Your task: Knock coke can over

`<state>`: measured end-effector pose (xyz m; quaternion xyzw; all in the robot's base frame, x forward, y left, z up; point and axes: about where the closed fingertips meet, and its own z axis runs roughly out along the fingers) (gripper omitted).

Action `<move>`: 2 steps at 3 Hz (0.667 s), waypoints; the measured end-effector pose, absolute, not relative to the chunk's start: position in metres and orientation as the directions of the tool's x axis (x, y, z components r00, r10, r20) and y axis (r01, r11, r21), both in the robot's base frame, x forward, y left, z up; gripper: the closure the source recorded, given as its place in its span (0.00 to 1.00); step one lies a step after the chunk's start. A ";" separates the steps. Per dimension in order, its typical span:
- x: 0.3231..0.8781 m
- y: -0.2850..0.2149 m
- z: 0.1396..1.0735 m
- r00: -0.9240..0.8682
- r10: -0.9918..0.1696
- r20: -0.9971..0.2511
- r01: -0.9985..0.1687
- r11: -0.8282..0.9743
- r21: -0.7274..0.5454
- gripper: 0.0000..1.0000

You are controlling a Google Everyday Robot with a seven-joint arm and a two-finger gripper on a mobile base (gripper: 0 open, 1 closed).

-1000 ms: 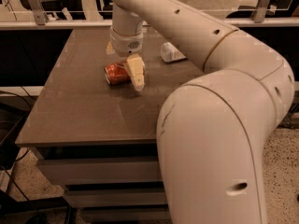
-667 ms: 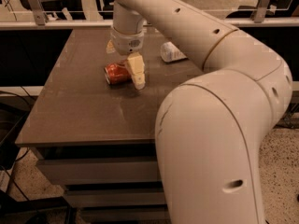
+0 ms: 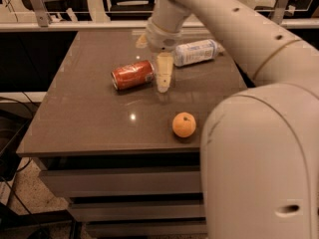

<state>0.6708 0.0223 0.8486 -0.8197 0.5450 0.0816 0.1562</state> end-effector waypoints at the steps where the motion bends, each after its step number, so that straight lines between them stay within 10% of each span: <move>1: 0.664 -0.028 0.873 0.221 -0.856 -0.467 -0.966 -0.126 -0.226 0.00; 2: 0.654 -0.068 0.891 0.110 -0.771 -0.627 -0.965 0.069 -0.254 0.00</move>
Offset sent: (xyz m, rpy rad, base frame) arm -0.0265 -0.1628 0.0731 0.6508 -0.0593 -0.5550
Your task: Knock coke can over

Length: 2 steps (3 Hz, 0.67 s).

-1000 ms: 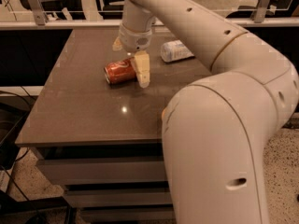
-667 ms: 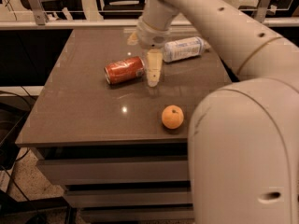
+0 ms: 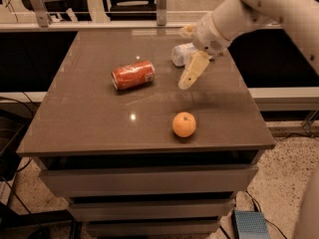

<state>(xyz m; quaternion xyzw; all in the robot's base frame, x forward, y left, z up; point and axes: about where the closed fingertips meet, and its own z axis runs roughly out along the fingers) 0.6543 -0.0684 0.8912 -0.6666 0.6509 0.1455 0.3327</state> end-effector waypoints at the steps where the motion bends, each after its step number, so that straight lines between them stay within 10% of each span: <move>1: 0.643 -0.104 0.896 0.040 -0.662 -0.749 -0.946 0.217 -0.243 0.00; 2: 0.632 -0.136 0.893 -0.029 -0.561 -0.828 -0.916 0.347 -0.203 0.00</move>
Offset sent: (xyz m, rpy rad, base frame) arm -0.0352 -0.1179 -0.0027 0.4495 -0.0144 -0.3667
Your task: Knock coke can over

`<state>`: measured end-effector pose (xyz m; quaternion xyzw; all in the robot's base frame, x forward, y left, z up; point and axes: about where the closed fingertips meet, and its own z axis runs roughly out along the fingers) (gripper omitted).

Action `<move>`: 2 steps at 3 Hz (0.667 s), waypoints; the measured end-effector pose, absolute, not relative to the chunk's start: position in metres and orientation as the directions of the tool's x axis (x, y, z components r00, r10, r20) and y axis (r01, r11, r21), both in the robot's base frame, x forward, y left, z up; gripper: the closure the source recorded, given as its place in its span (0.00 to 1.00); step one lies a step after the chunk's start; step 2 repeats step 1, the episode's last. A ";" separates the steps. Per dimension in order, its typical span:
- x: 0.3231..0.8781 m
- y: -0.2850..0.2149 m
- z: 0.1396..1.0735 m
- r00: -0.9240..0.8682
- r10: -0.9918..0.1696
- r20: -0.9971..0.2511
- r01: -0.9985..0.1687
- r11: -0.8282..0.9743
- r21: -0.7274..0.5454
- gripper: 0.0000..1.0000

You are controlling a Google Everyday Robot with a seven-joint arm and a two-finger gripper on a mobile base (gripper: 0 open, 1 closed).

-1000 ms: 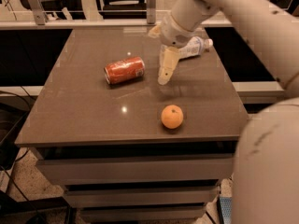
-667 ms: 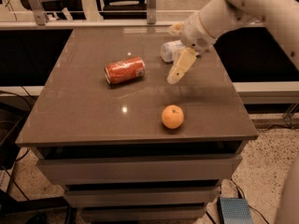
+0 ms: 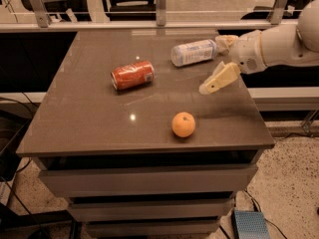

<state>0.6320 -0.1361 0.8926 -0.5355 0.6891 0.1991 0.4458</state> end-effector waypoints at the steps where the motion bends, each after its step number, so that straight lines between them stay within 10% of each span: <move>1: 0.631 -0.143 0.893 -0.039 -0.551 -0.834 -0.909 0.366 -0.200 0.00; 2: 0.631 -0.143 0.893 -0.039 -0.551 -0.834 -0.909 0.366 -0.200 0.00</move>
Offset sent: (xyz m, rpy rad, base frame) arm 0.0000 0.0000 0.0000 0.0000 0.0000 0.0000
